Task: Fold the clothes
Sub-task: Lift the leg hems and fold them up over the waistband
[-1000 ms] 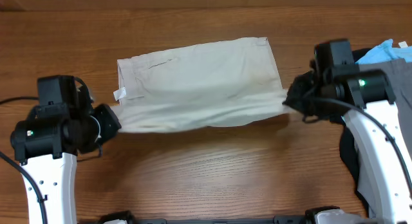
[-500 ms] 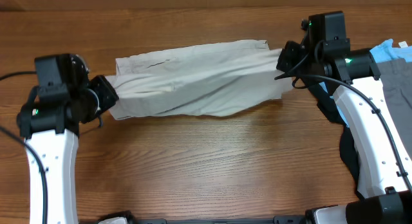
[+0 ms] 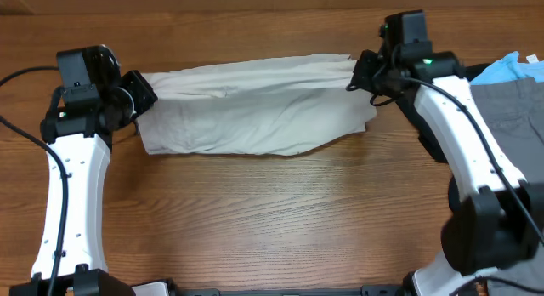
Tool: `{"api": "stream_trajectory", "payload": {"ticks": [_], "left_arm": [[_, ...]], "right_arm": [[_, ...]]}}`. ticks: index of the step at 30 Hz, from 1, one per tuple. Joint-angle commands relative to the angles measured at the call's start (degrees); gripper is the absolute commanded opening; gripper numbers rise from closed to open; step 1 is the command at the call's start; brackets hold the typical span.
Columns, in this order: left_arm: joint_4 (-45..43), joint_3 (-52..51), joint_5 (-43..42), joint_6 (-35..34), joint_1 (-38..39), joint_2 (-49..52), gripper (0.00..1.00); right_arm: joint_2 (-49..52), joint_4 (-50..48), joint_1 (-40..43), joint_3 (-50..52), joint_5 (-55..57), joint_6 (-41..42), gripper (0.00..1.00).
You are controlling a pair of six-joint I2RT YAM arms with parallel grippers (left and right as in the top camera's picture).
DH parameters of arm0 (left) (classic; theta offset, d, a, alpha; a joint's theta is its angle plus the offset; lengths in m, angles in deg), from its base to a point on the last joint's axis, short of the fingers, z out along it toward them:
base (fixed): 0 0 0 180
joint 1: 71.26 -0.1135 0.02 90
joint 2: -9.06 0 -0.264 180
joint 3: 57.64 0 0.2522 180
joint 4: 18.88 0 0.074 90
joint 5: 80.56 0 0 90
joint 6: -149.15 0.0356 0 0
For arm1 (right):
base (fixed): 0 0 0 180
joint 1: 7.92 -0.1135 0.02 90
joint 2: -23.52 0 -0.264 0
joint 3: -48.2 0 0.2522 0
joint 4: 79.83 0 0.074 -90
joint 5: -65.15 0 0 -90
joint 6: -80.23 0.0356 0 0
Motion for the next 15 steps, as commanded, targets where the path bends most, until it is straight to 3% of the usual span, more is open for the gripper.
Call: {"api": "stream_trajectory", "payload": {"ticks": [1, 15], "left_arm": [[-1.49, 1.73, 2.05, -0.81, 0.96, 2.78, 0.04], [-14.14, 1.73, 7.72, -0.81, 3.23, 17.38, 0.04]], "right_arm": [[1.75, -3.15, 0.44, -1.38, 2.58, -0.17, 0.04], [10.84, -16.70, 0.33, -1.38, 2.47, -0.17, 0.04]]}}
